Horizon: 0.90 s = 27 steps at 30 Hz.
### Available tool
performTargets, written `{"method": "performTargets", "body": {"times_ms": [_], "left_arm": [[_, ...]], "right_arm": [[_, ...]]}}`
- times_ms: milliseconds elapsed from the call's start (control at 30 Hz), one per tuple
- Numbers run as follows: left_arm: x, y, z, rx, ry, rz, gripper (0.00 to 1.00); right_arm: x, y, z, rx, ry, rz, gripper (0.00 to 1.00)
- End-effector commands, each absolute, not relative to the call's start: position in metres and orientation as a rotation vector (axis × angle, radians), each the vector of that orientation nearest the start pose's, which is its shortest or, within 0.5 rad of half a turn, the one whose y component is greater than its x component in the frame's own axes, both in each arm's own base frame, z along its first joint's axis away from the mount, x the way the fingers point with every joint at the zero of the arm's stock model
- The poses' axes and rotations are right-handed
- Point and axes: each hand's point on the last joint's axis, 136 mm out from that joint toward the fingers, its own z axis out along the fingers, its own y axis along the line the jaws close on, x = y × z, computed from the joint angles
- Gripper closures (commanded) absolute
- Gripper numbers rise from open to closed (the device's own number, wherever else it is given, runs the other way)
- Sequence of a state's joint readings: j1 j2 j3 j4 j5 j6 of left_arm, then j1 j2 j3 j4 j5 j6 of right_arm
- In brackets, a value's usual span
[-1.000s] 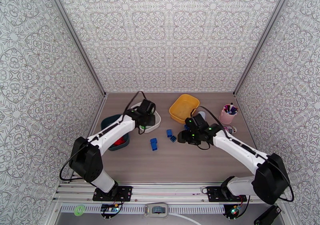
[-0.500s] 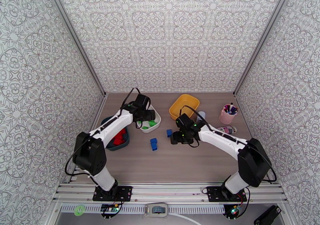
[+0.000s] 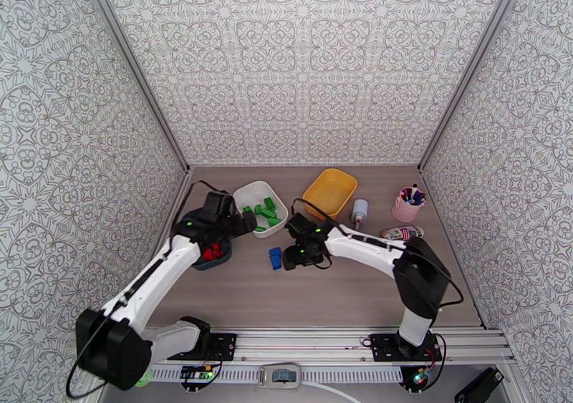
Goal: Sort the legos into containers by color
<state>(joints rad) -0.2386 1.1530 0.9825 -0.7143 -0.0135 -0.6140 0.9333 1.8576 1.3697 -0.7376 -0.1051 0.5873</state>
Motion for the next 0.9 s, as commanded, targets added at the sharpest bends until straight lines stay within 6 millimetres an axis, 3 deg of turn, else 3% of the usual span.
{"method": "performTargets", "body": {"times_ms": [0, 133, 467, 667, 867], "left_arm": [[0.295, -0.062, 0.184, -0.545, 2.44, -0.427, 0.05], [0.279, -0.048, 0.177, -0.644, 2.425, -0.487, 0.05], [0.24, -0.038, 0.153, -0.805, 2.377, -0.626, 0.04], [0.231, -0.039, 0.144, -0.829, 2.385, -0.644, 0.04], [0.232, -0.041, 0.142, -0.822, 2.389, -0.653, 0.04]], "right_arm": [[0.237, 0.379, 0.08, -0.577, 2.85, 0.487, 0.28], [0.242, 0.397, 0.073, -0.62, 2.85, 0.446, 0.3], [0.256, 0.401, 0.045, -0.658, 2.877, 0.279, 0.37], [0.261, 0.403, 0.034, -0.653, 2.881, 0.247, 0.43], [0.264, 0.405, 0.042, -0.635, 2.861, 0.26, 0.55]]}}
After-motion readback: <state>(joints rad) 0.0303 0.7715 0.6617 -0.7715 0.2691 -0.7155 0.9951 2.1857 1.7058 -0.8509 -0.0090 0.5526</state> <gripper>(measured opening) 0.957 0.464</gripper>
